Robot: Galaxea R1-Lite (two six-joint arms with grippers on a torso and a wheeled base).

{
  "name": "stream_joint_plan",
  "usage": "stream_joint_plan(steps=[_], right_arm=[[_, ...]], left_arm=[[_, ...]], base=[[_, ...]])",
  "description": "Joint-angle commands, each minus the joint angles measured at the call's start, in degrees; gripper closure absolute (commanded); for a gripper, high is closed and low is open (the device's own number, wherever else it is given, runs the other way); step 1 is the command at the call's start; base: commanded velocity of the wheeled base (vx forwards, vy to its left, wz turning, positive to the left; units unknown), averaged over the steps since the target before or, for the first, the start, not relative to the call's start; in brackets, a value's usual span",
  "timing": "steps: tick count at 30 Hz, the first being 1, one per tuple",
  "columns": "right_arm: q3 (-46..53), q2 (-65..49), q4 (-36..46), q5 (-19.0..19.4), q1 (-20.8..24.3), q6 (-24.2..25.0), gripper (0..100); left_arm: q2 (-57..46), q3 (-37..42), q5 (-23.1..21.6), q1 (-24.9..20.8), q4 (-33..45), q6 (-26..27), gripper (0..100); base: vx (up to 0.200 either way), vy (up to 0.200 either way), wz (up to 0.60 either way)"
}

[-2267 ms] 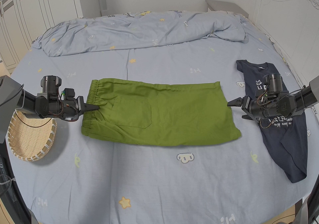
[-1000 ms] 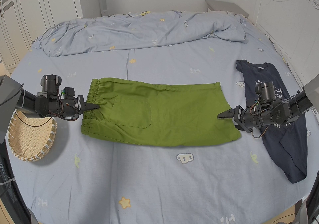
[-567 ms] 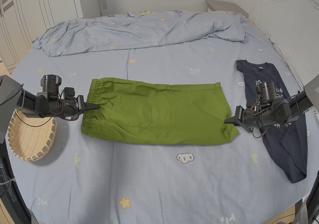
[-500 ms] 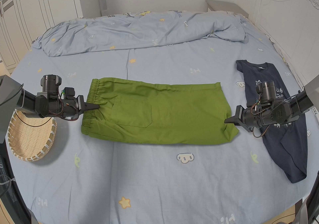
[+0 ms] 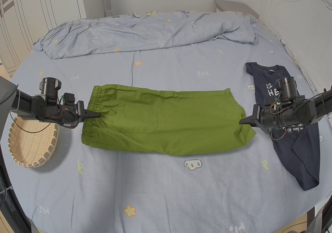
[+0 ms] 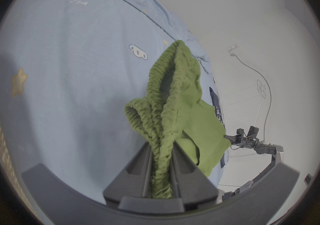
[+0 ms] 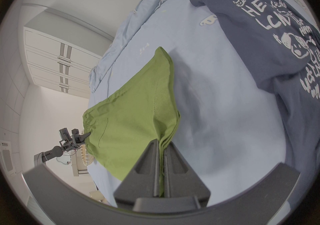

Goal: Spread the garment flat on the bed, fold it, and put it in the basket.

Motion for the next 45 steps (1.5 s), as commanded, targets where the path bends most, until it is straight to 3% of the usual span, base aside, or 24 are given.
stream_joint_plan(steps=[1,8,19,25,34,35,45], right_arm=[[7.0,-10.5,5.5,-0.1,-0.1,-0.7,100],[21.7,-21.1,5.4,-0.1,0.2,-0.9,100],[41.5,-36.3,5.4,0.2,0.5,-0.6,100],[48.2,-39.0,4.9,0.4,0.6,-0.6,100],[51.3,-38.7,0.8,0.4,0.5,-0.2,100],[51.3,-38.5,0.6,0.4,0.4,-0.1,0],[51.3,-38.5,0.5,0.4,-0.2,0.1,0]], left_arm=[[-7.4,8.3,-0.2,0.7,2.2,0.3,100],[-16.6,23.5,-0.4,2.1,1.5,0.4,100],[-25.8,48.6,-0.4,2.7,-8.9,0.4,100],[-25.4,54.6,-0.4,2.3,-14.2,0.5,100],[-25.6,55.5,-0.3,2.9,-15.4,0.5,100],[-25.8,55.5,-0.3,2.9,-15.3,0.5,100],[-30.1,55.2,-0.3,2.9,-15.3,1.7,100]], base=[[0.000,0.000,0.00],[0.000,0.000,0.00],[0.000,0.000,0.00],[0.000,0.000,0.00],[0.000,0.000,0.00],[0.000,0.000,0.00],[0.000,0.000,0.00]])
